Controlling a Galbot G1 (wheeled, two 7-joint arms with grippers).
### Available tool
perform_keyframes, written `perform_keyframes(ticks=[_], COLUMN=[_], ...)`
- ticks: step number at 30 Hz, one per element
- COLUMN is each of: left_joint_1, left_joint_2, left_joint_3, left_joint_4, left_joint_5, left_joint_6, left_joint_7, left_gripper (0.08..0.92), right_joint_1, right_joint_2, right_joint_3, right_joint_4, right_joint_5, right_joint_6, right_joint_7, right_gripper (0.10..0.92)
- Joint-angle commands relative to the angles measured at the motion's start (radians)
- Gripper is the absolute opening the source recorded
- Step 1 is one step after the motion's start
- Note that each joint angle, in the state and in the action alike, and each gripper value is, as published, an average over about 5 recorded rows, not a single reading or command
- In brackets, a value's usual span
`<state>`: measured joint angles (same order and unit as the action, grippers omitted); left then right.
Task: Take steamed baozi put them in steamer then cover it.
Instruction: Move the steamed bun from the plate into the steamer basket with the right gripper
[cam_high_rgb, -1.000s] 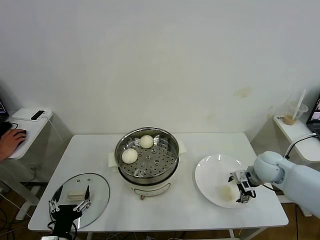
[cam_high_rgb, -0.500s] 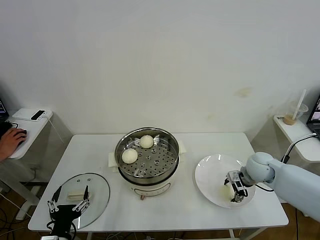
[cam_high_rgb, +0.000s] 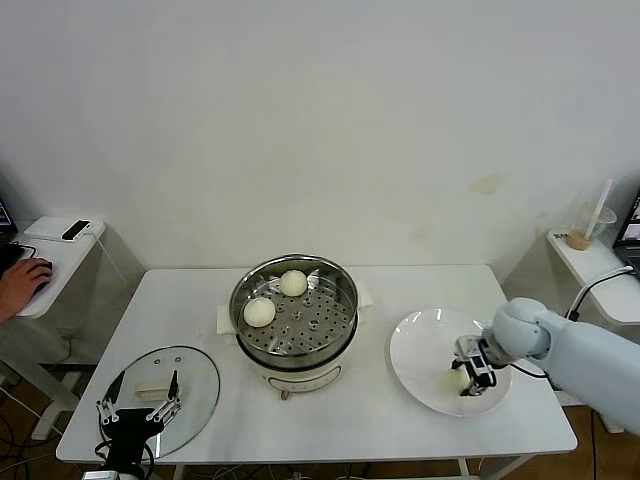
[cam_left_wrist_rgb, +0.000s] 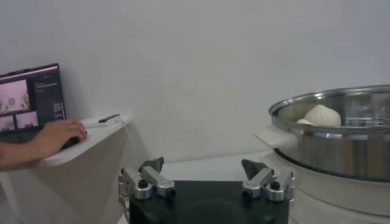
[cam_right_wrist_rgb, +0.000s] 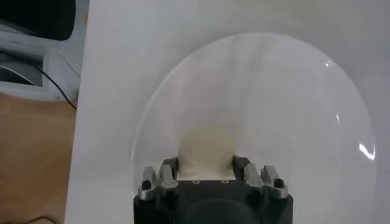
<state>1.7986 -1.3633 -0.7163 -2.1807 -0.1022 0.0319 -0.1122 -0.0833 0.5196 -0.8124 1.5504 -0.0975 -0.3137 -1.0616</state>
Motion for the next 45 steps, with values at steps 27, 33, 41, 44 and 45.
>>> perform_keyframes(ticks=[27, 33, 41, 44, 45], left_joint_1=[-0.013, -0.007, -0.011, -0.013, -0.014], left_joint_2=[0.012, 0.008, 0.001, -0.001, -0.001], left_joint_3=[-0.012, -0.027, -0.029, -0.033, -0.035], left_joint_4=[0.006, 0.007, 0.008, 0.010, 0.011], left_joint_5=[-0.008, -0.009, -0.010, -0.013, -0.015], left_joint_6=[0.004, 0.003, 0.003, 0.003, 0.003], left_joint_7=[0.001, 0.001, 0.001, 0.001, 0.001], left_gripper=[0.823, 0.823, 0.823, 0.823, 0.823], right_joint_1=[0.706, 0.660, 0.599, 0.588, 0.587], right_joint_2=[0.546, 0.654, 0.726, 0.739, 0.742], right_joint_3=[-0.251, -0.294, -0.385, -0.412, -0.420], right_joint_4=[-0.228, -0.233, -0.253, -0.251, -0.248], right_joint_5=[0.276, 0.269, 0.190, 0.165, 0.160], right_joint_6=[0.011, 0.064, 0.256, 0.315, 0.333], right_joint_7=[0.031, 0.032, 0.086, 0.108, 0.113], right_gripper=[0.573, 0.577, 0.570, 0.569, 0.569])
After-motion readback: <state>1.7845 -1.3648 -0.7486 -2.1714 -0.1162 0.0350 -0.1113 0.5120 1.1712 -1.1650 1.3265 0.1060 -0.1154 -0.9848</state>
